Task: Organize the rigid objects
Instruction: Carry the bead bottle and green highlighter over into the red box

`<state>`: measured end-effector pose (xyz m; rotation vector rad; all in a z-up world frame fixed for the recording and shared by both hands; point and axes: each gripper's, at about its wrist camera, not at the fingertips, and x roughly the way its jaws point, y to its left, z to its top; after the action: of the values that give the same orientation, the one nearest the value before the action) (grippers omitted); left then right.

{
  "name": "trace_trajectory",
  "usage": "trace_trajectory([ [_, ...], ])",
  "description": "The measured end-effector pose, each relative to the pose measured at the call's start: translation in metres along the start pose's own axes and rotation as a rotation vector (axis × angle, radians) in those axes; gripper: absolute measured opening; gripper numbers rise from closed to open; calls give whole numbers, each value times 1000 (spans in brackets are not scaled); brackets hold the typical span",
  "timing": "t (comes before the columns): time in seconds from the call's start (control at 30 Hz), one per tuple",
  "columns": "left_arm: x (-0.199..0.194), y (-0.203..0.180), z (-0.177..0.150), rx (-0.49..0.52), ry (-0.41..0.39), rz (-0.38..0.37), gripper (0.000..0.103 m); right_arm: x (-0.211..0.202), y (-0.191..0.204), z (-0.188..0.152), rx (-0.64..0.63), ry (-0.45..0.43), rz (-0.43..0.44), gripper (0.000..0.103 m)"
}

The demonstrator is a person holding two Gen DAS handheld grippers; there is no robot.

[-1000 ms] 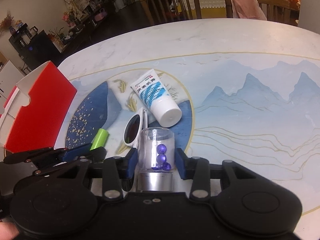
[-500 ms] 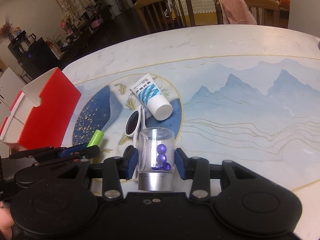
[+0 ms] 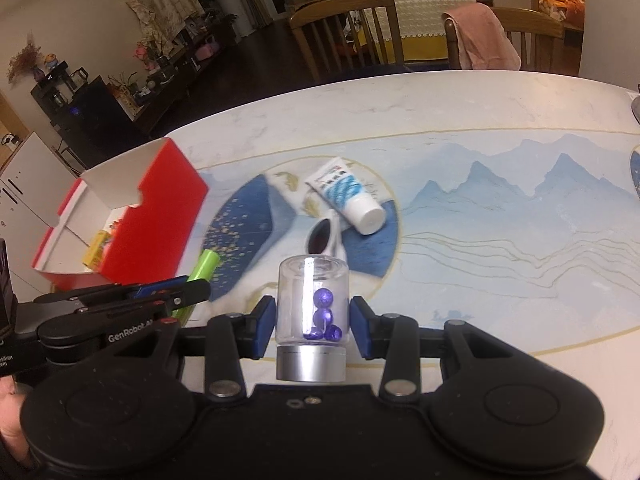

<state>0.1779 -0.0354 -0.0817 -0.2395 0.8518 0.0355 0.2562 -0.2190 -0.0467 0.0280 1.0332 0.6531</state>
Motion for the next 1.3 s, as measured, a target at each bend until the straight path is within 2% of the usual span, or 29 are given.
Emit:
trace_trajectory([
  [0.23,-31,18,17,4,-48,-25,16,-7,40,7,-24,-21,16,40],
  [0.53,-55,61,37,5,-82,-20,16,-2,99,20,-62,-33,43,40],
  [0.93,-77,145,58,-21,-123,34,16,28,174,36,-139,-27,41,40],
  [1.3,-78,226,68,-39,-117,113,16,66,228,47,-196,5,32,40],
])
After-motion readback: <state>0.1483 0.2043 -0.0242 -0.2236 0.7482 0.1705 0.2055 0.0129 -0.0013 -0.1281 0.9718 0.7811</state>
